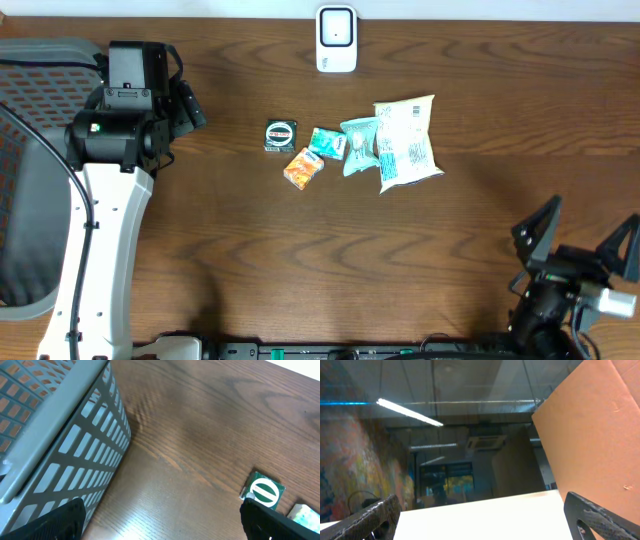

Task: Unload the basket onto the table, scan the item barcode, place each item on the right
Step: 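Raise the right arm and move its gripper toward the packets, then lower the right gripper onto the white-and-yellow bag and grasp, then lift the white-and-yellow bag toward the scanner with the right gripper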

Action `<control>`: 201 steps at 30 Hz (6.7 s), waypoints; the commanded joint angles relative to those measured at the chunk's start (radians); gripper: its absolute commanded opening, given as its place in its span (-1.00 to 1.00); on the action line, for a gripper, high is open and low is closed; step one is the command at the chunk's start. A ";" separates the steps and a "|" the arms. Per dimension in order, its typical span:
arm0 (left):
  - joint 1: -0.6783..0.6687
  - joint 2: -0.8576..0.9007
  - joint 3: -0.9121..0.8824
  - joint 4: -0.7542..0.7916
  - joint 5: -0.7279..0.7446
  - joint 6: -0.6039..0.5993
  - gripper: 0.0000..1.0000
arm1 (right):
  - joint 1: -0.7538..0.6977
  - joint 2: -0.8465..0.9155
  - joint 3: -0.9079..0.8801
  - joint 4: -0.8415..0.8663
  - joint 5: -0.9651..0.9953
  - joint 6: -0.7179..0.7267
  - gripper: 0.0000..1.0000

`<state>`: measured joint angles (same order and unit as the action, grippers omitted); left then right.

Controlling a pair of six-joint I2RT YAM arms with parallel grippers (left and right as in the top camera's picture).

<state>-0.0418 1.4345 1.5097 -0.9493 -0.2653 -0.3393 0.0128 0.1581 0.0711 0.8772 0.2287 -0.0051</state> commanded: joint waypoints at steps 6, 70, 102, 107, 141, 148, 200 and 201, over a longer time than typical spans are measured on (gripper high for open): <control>0.004 0.004 0.003 -0.005 -0.013 0.013 0.95 | 0.008 0.398 0.335 -0.005 -0.079 -0.046 0.99; 0.004 0.004 0.003 -0.005 -0.013 0.013 0.96 | 0.016 1.383 1.270 -1.371 -0.570 0.198 0.99; 0.004 0.004 0.003 -0.005 -0.013 0.013 0.95 | 0.015 1.736 1.268 -1.404 -0.666 0.119 0.98; 0.004 0.004 0.003 -0.005 -0.013 0.013 0.96 | 0.015 1.797 1.268 -1.423 -0.665 0.116 0.98; 0.004 0.004 0.003 -0.005 -0.013 0.013 0.95 | -0.054 1.653 1.296 -1.067 -1.509 0.048 -0.98; 0.004 0.004 0.003 -0.005 -0.013 0.013 0.96 | -0.011 1.626 1.296 -0.905 -1.553 0.048 -0.98; 0.004 0.004 0.003 -0.005 -0.013 0.013 0.96 | 0.090 1.626 1.295 -0.934 -1.303 0.211 -0.98; 0.004 0.004 0.003 -0.005 -0.013 0.013 0.95 | 0.088 1.626 1.295 -0.969 -1.263 0.182 -0.98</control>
<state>-0.0410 1.4345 1.5097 -0.9504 -0.2653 -0.3393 0.0959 1.7924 1.3567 -0.0437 -1.1374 0.2539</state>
